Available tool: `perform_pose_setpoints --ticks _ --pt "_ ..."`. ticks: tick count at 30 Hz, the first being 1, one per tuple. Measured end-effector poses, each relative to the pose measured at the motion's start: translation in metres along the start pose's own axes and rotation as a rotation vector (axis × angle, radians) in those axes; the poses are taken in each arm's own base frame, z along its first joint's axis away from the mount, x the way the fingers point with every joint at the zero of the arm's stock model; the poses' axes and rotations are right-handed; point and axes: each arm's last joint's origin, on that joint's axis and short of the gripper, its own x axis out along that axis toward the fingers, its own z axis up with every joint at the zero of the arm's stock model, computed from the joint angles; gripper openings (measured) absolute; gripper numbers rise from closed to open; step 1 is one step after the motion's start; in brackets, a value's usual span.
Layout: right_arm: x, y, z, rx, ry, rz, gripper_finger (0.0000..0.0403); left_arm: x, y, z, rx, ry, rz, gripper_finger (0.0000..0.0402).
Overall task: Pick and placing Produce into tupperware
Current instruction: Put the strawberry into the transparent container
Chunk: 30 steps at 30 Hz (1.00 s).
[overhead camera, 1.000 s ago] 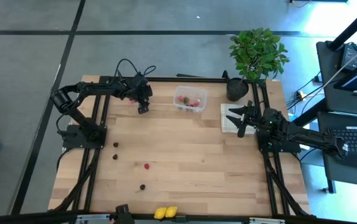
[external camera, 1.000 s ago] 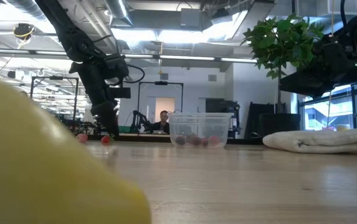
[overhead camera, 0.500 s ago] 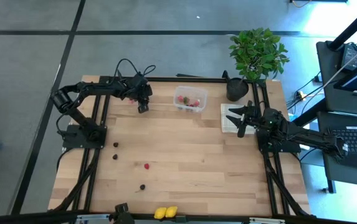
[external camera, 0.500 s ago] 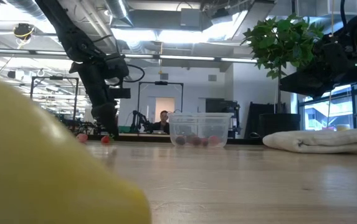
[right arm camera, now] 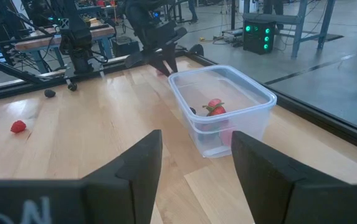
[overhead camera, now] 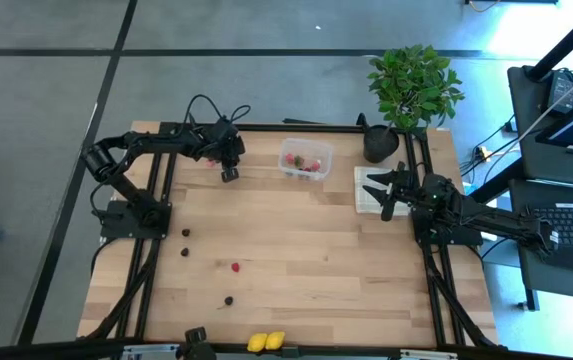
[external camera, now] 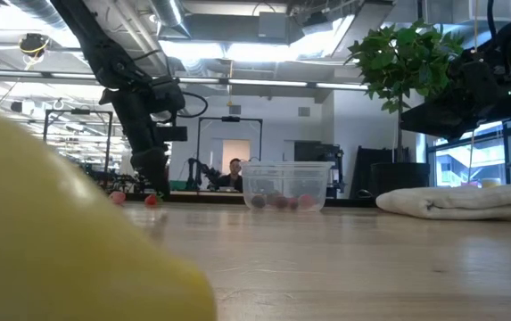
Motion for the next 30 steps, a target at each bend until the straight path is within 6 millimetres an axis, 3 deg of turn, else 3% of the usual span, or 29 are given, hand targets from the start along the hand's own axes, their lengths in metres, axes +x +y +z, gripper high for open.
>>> perform_pose_setpoints --ticks 10,24,30 --pt "0.0 0.0 0.0 -0.001 0.0 0.0 0.0195 0.0 -0.0001 0.0001 0.002 -0.001 0.0 0.0007" --pt "0.0 0.0 0.0 -0.001 0.0 0.0 0.0195 0.0 -0.0002 0.0001 -0.042 -0.003 -0.006 0.0002" --pt "0.0 0.0 0.0 0.0 0.0 0.0 0.0195 -0.0076 -0.0018 0.0054 -0.166 0.038 -0.152 0.0001"
